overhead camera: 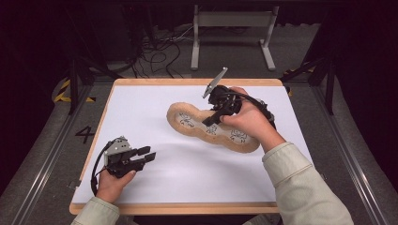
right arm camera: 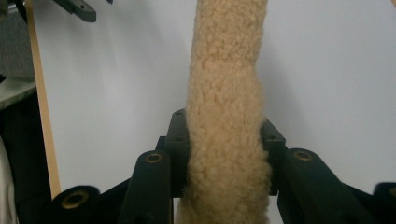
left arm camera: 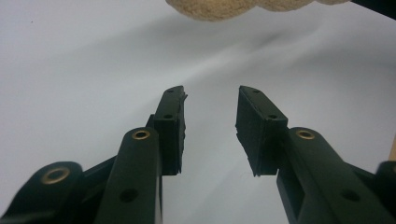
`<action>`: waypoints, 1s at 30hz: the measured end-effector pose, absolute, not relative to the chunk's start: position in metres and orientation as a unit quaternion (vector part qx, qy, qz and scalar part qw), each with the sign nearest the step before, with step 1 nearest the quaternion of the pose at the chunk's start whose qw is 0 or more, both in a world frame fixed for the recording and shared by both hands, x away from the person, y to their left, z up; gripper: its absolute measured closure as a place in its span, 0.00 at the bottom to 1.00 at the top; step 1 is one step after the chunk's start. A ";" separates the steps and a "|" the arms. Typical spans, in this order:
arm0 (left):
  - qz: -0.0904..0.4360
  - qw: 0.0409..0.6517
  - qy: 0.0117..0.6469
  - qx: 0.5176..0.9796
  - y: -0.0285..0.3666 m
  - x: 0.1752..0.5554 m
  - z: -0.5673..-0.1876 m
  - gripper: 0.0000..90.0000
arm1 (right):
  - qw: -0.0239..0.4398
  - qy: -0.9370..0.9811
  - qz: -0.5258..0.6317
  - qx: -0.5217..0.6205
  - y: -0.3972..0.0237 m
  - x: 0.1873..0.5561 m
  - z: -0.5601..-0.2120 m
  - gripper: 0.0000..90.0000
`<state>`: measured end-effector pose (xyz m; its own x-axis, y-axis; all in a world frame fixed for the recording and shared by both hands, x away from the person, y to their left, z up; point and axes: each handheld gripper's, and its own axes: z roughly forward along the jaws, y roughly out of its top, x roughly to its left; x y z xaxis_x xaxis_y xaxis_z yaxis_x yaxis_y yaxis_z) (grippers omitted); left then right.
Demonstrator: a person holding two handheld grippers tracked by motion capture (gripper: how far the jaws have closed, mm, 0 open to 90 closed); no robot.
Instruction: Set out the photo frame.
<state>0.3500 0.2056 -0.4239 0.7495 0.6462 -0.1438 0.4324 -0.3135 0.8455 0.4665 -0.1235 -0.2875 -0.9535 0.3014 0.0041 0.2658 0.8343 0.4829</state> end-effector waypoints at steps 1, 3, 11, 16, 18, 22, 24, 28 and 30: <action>0.110 0.480 0.337 0.802 0.205 0.350 -0.424 0.70 | 0.032 0.960 0.242 0.140 -0.124 0.467 -0.289 0.74; 0.110 0.480 0.335 0.804 0.205 0.351 -0.424 0.70 | 0.030 0.961 0.240 0.133 -0.124 0.467 -0.289 0.74; 0.106 0.480 0.331 0.806 0.201 0.353 -0.424 0.70 | -0.004 0.964 0.253 0.083 -0.121 0.469 -0.307 0.74; 0.103 0.479 0.331 0.807 0.201 0.355 -0.424 0.70 | -0.022 0.965 0.255 0.048 -0.119 0.469 -0.318 0.74; 0.104 0.477 0.330 0.808 0.200 0.355 -0.424 0.70 | -0.027 0.965 0.257 0.038 -0.119 0.469 -0.323 0.74; 0.102 0.479 0.328 0.808 0.199 0.355 -0.424 0.70 | -0.039 0.965 0.259 0.024 -0.119 0.468 -0.329 0.74; 0.100 0.478 0.329 0.808 0.199 0.355 -0.424 0.69 | -0.042 0.964 0.261 0.019 -0.120 0.468 -0.331 0.74; 0.100 0.476 0.330 0.809 0.199 0.355 -0.425 0.69 | -0.046 0.964 0.262 0.015 -0.121 0.469 -0.336 0.74; 0.100 0.476 0.331 0.808 0.199 0.355 -0.425 0.69 | -0.047 0.964 0.261 0.017 -0.121 0.469 -0.339 0.74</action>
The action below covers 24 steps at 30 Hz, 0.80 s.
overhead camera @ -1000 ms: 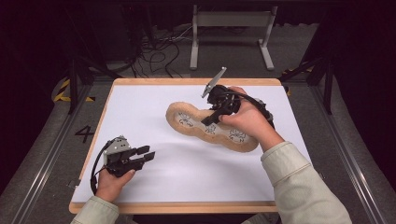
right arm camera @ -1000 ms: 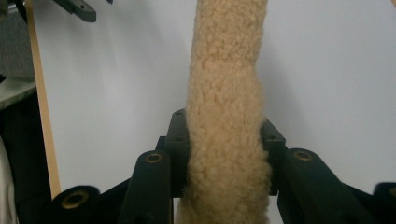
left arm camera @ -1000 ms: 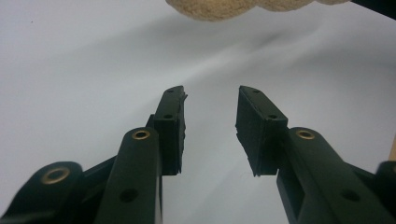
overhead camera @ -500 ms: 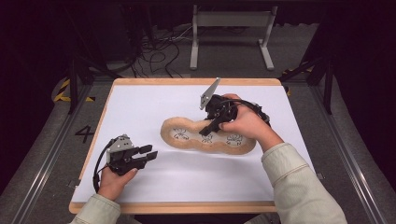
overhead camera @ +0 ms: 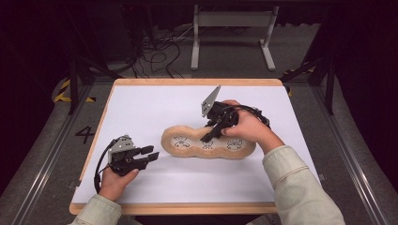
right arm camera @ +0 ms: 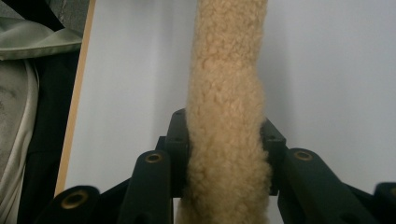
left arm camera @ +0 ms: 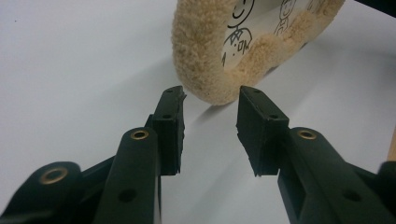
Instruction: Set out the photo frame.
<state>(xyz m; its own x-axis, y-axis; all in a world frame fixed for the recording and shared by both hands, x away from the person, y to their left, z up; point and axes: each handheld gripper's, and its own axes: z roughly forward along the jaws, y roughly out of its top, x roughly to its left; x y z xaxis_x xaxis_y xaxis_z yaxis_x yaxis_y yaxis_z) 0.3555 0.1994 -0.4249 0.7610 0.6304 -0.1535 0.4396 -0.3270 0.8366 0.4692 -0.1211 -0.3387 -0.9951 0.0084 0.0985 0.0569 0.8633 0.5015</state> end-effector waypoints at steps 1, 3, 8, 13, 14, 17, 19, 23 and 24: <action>0.100 0.476 0.331 0.808 0.199 0.356 -0.425 0.69 | 0.047 -0.964 -0.260 -0.016 -0.121 0.470 -0.340 0.74; 0.101 0.476 0.330 0.809 0.199 0.356 -0.425 0.69 | 0.048 -0.965 -0.258 -0.018 -0.121 0.469 -0.340 0.74; 0.099 0.476 0.331 0.809 0.199 0.356 -0.426 0.69 | 0.054 -0.967 -0.250 -0.015 -0.121 0.471 -0.347 0.73; 0.096 0.476 0.332 0.809 0.198 0.356 -0.426 0.69 | 0.053 -0.969 -0.241 -0.027 -0.123 0.472 -0.350 0.73; 0.093 0.476 0.332 0.809 0.198 0.356 -0.426 0.69 | 0.052 -0.969 -0.241 -0.029 -0.123 0.472 -0.350 0.73; 0.100 0.476 0.329 0.809 0.199 0.357 -0.426 0.69 | 0.054 -0.968 -0.243 -0.034 -0.124 0.474 -0.351 0.71; 0.098 0.476 0.330 0.809 0.199 0.356 -0.426 0.69 | 0.048 -0.967 -0.245 -0.042 -0.125 0.476 -0.351 0.67; 0.097 0.475 0.333 0.809 0.199 0.357 -0.426 0.69 | 0.032 -0.965 -0.250 -0.065 -0.127 0.479 -0.351 0.54; 0.097 0.475 0.333 0.808 0.199 0.357 -0.426 0.68 | 0.023 -0.964 -0.254 -0.071 -0.128 0.480 -0.351 0.50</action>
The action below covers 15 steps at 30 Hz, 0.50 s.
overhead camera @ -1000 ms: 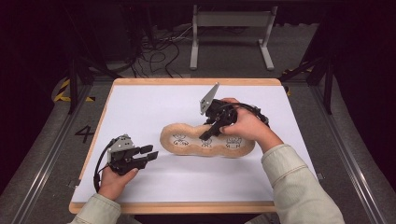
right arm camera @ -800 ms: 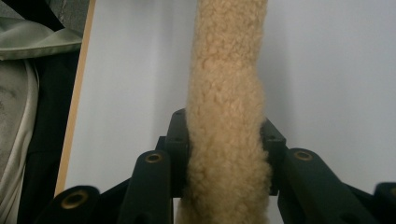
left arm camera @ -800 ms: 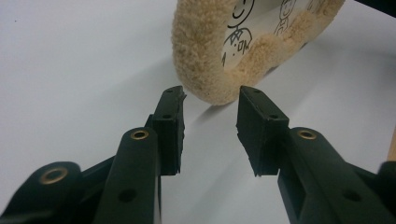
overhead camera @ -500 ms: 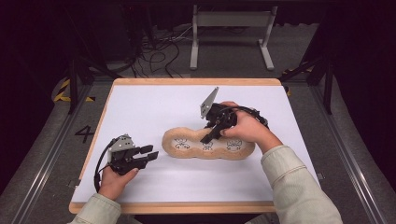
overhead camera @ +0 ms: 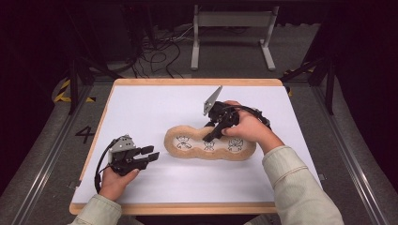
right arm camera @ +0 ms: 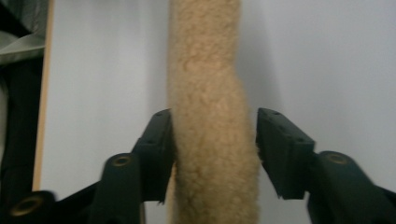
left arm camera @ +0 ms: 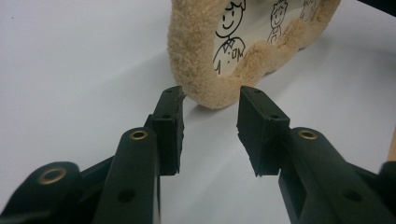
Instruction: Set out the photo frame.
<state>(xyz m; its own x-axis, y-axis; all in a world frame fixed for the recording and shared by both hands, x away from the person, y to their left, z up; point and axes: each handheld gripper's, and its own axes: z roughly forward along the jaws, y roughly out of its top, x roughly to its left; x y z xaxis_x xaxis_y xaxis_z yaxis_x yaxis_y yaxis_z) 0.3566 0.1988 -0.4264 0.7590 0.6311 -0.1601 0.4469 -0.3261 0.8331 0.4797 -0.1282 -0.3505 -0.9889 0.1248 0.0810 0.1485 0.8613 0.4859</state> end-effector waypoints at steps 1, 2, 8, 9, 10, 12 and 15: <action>0.096 0.475 0.334 0.809 0.199 0.357 -0.427 0.68 | 0.017 -0.963 -0.258 -0.080 -0.130 0.480 -0.350 0.46; 0.096 0.475 0.335 0.808 0.199 0.357 -0.427 0.68 | 0.013 -0.961 -0.262 -0.084 -0.131 0.481 -0.349 0.42; 0.101 0.473 0.338 0.807 0.202 0.355 -0.428 0.68 | -0.022 -0.953 -0.280 -0.110 -0.141 0.477 -0.343 0.32; 0.103 0.472 0.340 0.807 0.203 0.355 -0.428 0.67 | -0.030 -0.952 -0.283 -0.116 -0.143 0.475 -0.341 0.32; 0.103 0.472 0.340 0.807 0.203 0.355 -0.428 0.67 | -0.034 -0.949 -0.290 -0.117 -0.145 0.472 -0.337 0.32; 0.107 0.468 0.338 0.809 0.203 0.354 -0.428 0.65 | -0.042 -0.945 -0.299 -0.126 -0.148 0.468 -0.332 0.32; 0.116 0.465 0.336 0.811 0.201 0.351 -0.426 0.63 | -0.069 -0.935 -0.318 -0.142 -0.161 0.454 -0.317 0.32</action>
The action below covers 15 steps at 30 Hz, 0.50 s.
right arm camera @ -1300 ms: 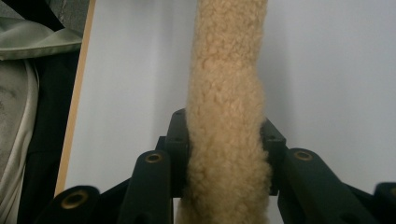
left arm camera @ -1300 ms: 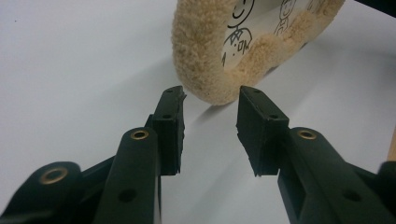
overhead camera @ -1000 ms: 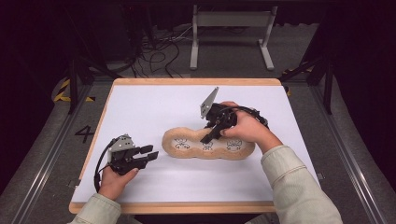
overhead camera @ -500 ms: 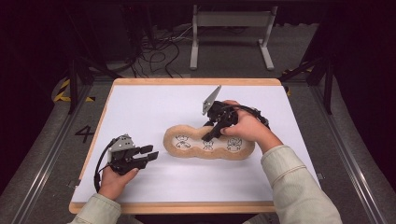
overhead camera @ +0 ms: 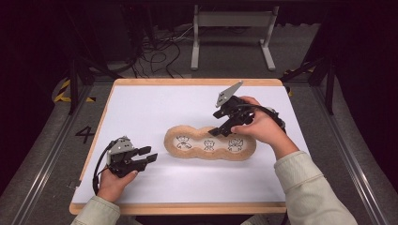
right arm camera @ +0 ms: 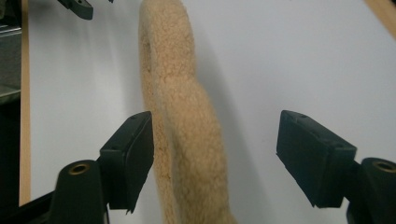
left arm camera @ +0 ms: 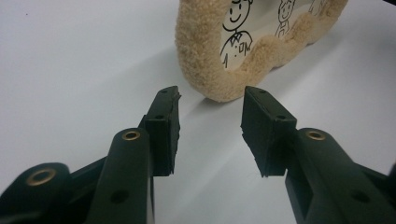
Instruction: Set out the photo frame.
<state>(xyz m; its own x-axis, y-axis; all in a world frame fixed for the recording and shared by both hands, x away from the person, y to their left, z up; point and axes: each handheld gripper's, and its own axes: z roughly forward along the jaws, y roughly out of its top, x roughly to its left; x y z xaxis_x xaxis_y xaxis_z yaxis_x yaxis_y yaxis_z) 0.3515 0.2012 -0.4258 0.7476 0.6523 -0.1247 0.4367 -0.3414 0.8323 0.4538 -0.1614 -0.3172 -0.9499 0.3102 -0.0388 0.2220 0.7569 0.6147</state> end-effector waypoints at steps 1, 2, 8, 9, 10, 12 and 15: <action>0.116 0.465 0.336 0.811 0.201 0.351 -0.426 0.63 | 0.069 0.935 0.318 0.142 -0.161 0.454 -0.317 0.32; 0.114 0.464 0.336 0.811 0.199 0.350 -0.425 0.62 | 0.080 0.933 0.320 0.146 -0.169 0.445 -0.314 0.31; 0.109 0.464 0.339 0.811 0.196 0.353 -0.426 0.46 | 0.099 0.929 0.318 0.164 -0.192 0.428 -0.310 0.26; 0.114 0.462 0.337 0.812 0.196 0.352 -0.426 0.43 | 0.107 0.927 0.318 0.169 -0.198 0.426 -0.309 0.25; 0.118 0.462 0.337 0.812 0.196 0.352 -0.425 0.40 | 0.118 0.922 0.324 0.176 -0.207 0.422 -0.308 0.24; 0.116 0.465 0.341 0.809 0.196 0.352 -0.424 0.40 | 0.126 0.915 0.334 0.187 -0.218 0.417 -0.306 0.24; 0.117 0.462 0.340 0.810 0.197 0.353 -0.424 0.38 | 0.130 0.909 0.340 0.203 -0.232 0.410 -0.306 0.24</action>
<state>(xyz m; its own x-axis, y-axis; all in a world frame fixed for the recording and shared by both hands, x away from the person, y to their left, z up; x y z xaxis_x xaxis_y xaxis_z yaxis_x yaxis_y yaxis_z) 0.3532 0.1966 -0.4244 0.7411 0.6597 -0.1251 0.4436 -0.3411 0.8288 0.4103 -0.2321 -0.3055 -0.8837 0.4577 -0.0974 0.2812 0.6857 0.6714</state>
